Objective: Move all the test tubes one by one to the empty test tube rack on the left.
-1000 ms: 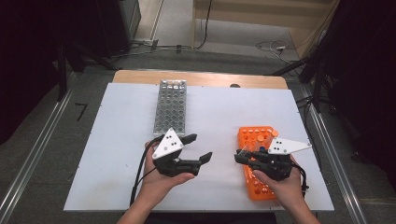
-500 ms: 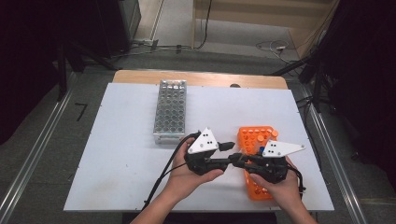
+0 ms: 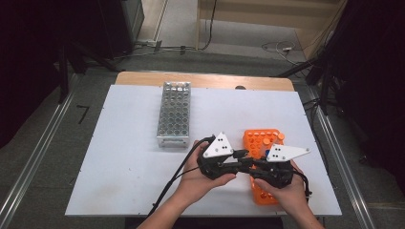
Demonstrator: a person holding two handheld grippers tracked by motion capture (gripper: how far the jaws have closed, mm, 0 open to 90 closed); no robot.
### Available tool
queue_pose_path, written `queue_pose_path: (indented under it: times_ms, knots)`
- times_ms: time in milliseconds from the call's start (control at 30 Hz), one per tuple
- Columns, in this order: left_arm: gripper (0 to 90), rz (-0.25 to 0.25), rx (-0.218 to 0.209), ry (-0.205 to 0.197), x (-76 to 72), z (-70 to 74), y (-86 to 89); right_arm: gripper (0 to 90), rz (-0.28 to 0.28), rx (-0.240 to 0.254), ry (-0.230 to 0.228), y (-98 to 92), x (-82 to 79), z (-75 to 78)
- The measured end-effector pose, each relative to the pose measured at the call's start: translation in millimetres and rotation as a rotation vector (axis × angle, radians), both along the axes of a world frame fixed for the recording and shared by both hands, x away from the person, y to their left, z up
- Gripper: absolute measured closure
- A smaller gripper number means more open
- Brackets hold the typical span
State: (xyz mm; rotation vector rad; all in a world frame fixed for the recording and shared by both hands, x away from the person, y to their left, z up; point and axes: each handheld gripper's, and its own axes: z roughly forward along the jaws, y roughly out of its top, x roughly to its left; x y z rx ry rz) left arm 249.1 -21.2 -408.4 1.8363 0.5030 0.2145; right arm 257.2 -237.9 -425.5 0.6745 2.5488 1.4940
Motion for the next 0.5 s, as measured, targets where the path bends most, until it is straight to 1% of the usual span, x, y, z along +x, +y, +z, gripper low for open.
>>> queue_pose_path:
  times_ms: [200,333,367,400,433,467,500]
  knots:
    - [76.3,0.004,0.015,-0.024,-0.9,0.9,-0.9,74.2,0.001,0.004,0.003,-1.1,0.9,-0.1]
    - [76.7,0.006,0.004,-0.019,0.6,1.4,0.9,73.8,-0.002,0.012,0.004,-1.6,1.5,-0.4]
    - [76.8,0.009,-0.004,-0.016,1.2,1.6,1.5,71.8,-0.004,0.021,-0.002,-2.7,1.5,-0.1]
    - [76.8,0.027,-0.009,-0.02,2.3,2.6,3.6,67.1,-0.007,0.024,-0.004,-3.5,1.4,0.4]
    - [76.9,0.027,-0.009,-0.02,2.3,2.6,3.6,62.7,-0.011,0.024,-0.008,-4.2,1.4,0.9]
    - [76.9,0.039,-0.027,-0.011,5.3,3.9,8.4,58.6,-0.022,0.025,-0.012,-5.6,0.9,1.8]
    - [76.9,0.046,-0.033,-0.009,6.8,4.5,10.6,55.1,-0.024,0.033,-0.015,-7.1,0.6,2.5]
